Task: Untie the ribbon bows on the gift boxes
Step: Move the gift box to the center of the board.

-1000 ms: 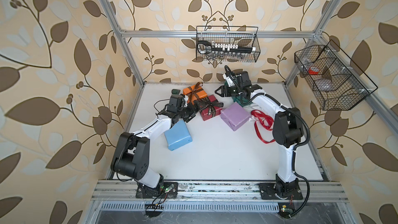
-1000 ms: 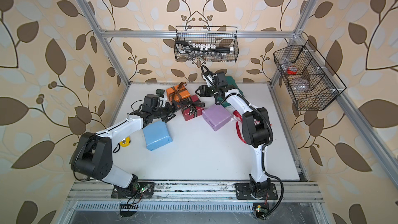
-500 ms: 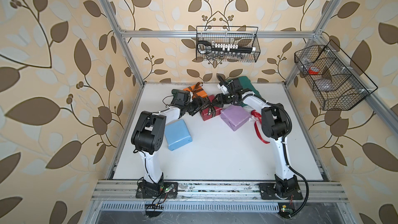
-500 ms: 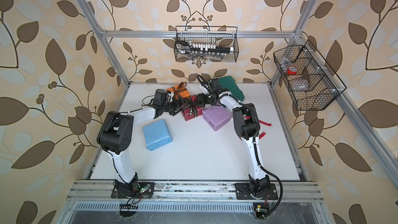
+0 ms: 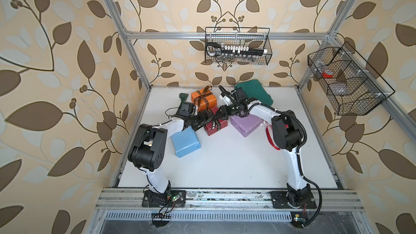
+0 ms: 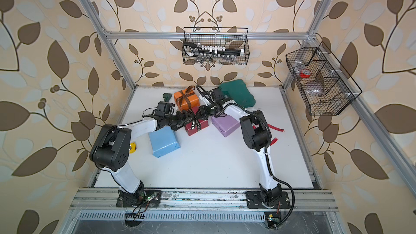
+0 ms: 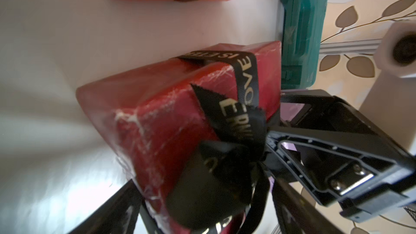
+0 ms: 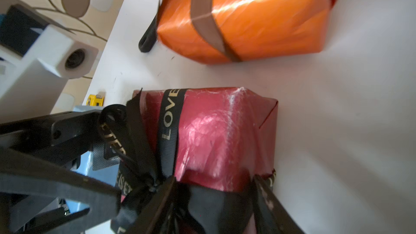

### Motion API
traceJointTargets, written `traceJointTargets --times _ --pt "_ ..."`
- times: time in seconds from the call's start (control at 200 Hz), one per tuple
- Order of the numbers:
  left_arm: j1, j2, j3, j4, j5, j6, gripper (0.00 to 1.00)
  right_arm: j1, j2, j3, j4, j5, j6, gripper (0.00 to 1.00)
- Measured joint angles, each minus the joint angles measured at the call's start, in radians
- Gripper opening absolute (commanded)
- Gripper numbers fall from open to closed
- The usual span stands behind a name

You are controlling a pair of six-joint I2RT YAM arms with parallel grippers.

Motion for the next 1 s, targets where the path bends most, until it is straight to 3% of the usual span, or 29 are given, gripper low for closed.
traceJointTargets --times 0.13,0.435,0.705,1.0 --pt "0.002 -0.071 -0.056 -0.063 0.002 0.010 0.92 0.042 -0.062 -0.077 -0.006 0.023 -0.015 0.53" --pt "-0.055 -0.172 -0.150 -0.074 0.027 0.016 0.92 0.092 -0.342 -0.463 0.019 0.086 0.048 0.56" --pt "-0.165 -0.175 -0.164 -0.034 0.028 -0.011 0.93 0.090 -0.473 -0.563 0.001 0.198 0.070 0.57" --pt "-0.178 -0.096 -0.079 0.035 0.063 -0.015 0.93 0.095 -0.626 -0.791 0.042 0.186 0.170 0.67"
